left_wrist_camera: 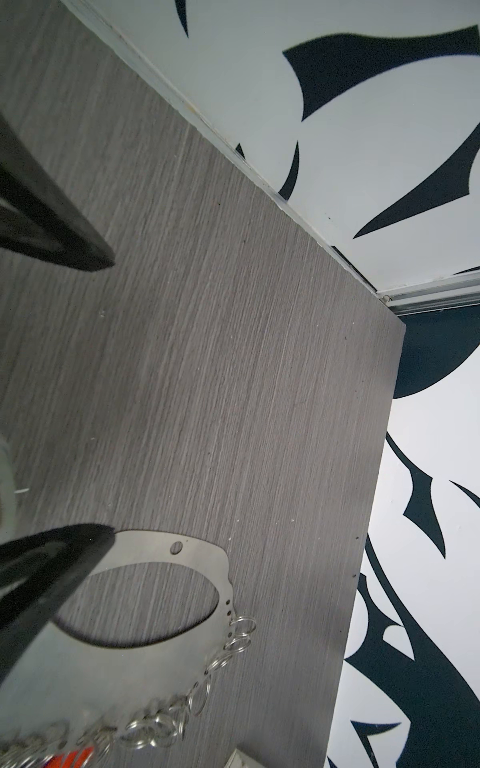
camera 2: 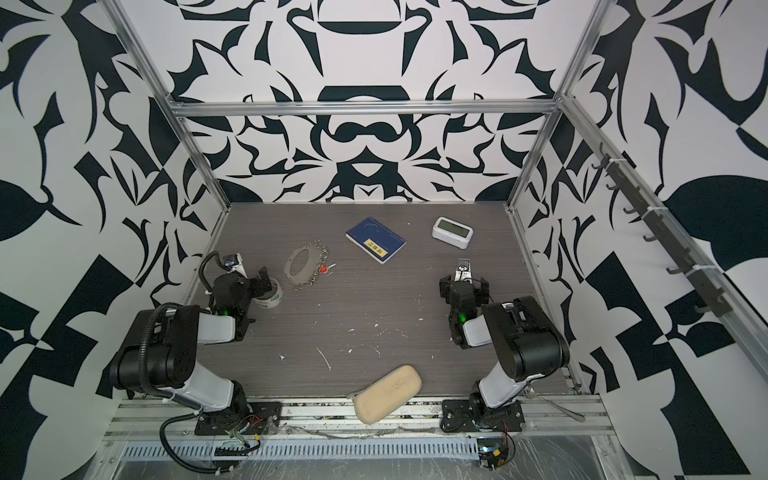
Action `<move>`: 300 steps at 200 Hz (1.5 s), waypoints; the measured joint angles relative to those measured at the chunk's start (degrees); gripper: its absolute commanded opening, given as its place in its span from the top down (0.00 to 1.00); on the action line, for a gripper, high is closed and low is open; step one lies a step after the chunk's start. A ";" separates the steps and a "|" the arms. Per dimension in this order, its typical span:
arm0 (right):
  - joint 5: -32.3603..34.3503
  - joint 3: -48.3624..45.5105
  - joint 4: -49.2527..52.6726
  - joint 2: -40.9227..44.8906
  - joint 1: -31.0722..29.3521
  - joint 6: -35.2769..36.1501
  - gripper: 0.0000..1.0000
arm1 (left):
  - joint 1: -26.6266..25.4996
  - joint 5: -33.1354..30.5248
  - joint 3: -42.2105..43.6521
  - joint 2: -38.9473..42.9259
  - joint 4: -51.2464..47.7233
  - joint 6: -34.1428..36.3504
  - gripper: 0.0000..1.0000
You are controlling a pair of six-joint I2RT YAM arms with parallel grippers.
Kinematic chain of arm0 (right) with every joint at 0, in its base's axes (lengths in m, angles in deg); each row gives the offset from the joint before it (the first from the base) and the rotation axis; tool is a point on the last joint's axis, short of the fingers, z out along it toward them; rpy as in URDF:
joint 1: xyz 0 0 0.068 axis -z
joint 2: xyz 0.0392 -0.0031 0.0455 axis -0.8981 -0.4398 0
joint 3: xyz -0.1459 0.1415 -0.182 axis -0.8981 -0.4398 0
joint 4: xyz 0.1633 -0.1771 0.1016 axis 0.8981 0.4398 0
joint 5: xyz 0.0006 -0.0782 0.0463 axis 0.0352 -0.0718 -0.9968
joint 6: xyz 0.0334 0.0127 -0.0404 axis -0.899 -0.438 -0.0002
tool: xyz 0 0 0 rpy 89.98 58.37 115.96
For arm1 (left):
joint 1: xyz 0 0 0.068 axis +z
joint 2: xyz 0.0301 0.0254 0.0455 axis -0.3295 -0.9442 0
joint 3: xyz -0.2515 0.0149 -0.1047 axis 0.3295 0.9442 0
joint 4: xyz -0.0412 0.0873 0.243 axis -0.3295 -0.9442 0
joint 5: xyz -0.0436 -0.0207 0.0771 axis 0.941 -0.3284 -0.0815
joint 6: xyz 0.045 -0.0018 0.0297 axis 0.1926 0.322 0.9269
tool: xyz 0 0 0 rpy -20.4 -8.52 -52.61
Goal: Remove the keys from the keyring
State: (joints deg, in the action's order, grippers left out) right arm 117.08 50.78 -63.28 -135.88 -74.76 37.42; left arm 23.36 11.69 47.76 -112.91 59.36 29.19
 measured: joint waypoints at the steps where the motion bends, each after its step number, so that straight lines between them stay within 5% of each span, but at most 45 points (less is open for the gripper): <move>1: 0.02 0.00 0.00 0.00 0.00 0.00 0.00 | 0.00 0.00 0.00 0.00 0.00 0.00 0.01; 34: -0.48 0.07 0.33 0.02 0.28 -0.02 0.02 | 0.00 0.42 0.46 0.76 0.42 0.04 0.00; 63: -1.73 0.00 2.84 3.74 0.35 0.33 0.04 | -0.02 0.63 0.85 9.14 -4.52 0.02 0.01; 100: -2.21 6.01 20.24 18.18 0.33 -0.04 0.05 | -0.35 0.26 -5.95 19.61 -17.59 0.26 0.01; 146: -6.32 17.88 43.28 27.69 0.33 -4.26 0.13 | -4.26 -0.90 -24.76 20.26 -40.98 0.98 0.01; 206: -21.81 23.78 63.17 28.44 0.13 -11.85 0.14 | -14.93 4.11 -39.91 7.34 -62.69 -2.86 0.06; 300: -28.50 25.20 69.90 24.41 -0.66 -14.84 0.14 | -16.31 9.40 -63.52 -20.55 -82.84 -8.24 0.11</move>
State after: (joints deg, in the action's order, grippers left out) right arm 88.58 75.98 6.62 -111.46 -75.42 22.58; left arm 7.05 21.09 -15.76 -133.46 -23.48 20.95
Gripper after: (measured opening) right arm 0.861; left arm 0.896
